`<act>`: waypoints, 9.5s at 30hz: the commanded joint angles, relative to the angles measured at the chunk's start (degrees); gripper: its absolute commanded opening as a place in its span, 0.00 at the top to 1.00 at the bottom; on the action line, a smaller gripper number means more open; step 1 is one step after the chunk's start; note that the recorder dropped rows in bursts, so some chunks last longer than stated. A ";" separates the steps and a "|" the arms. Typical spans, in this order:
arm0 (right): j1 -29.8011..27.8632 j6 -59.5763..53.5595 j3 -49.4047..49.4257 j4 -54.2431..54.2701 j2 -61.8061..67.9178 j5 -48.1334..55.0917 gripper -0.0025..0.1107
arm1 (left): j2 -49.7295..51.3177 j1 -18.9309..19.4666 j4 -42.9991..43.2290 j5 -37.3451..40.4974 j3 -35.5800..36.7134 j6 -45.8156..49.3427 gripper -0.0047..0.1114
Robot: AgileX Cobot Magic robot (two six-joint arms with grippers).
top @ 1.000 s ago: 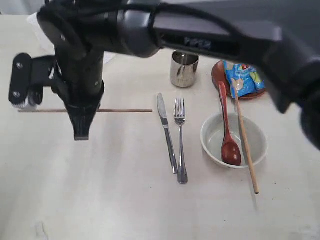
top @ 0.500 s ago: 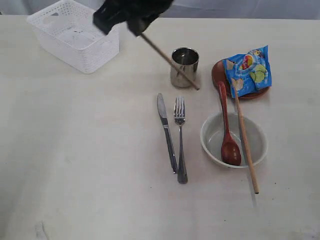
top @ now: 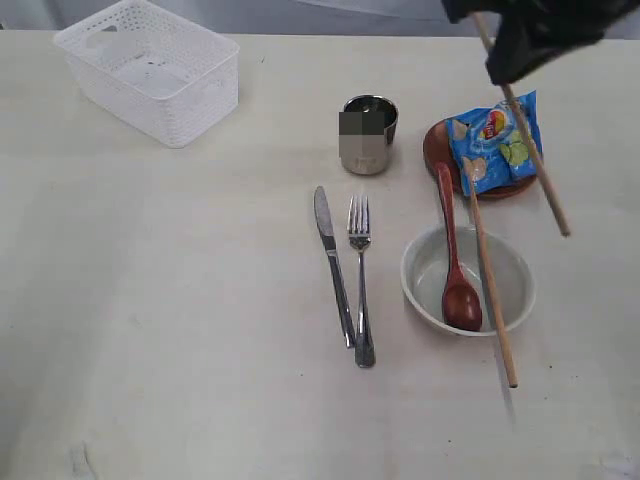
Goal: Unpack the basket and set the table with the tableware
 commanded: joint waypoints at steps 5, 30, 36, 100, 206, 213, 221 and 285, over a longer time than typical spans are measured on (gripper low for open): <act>-11.08 1.21 23.99 3.51 -8.11 -6.71 0.98 | -0.23 0.15 0.40 0.27 0.33 -0.03 0.95; -9.30 -4.44 30.99 11.68 6.68 -22.09 0.98 | -0.23 0.15 0.40 0.38 0.33 -0.03 0.95; -9.30 -4.48 30.67 11.78 6.91 -24.36 0.98 | -0.23 0.15 0.40 0.50 0.33 -0.03 0.95; -4.87 -12.84 30.71 11.90 6.91 -23.73 0.52 | -0.23 0.15 0.18 0.39 0.33 -0.03 0.95; -0.81 -7.41 23.98 1.13 -56.93 -36.74 0.98 | -0.23 0.15 0.40 0.39 0.33 1.22 0.95; -0.81 -7.53 23.98 1.13 -65.52 -35.85 0.98 | -0.23 0.15 0.40 0.39 0.33 1.22 0.95; -0.81 -7.53 23.98 1.13 -76.24 -34.42 0.98 | -0.23 0.15 0.40 1.15 0.33 1.71 0.95; -0.81 -8.11 24.08 1.24 -83.95 -32.64 0.98 | -9.29 0.42 1.02 0.16 5.34 19.12 0.95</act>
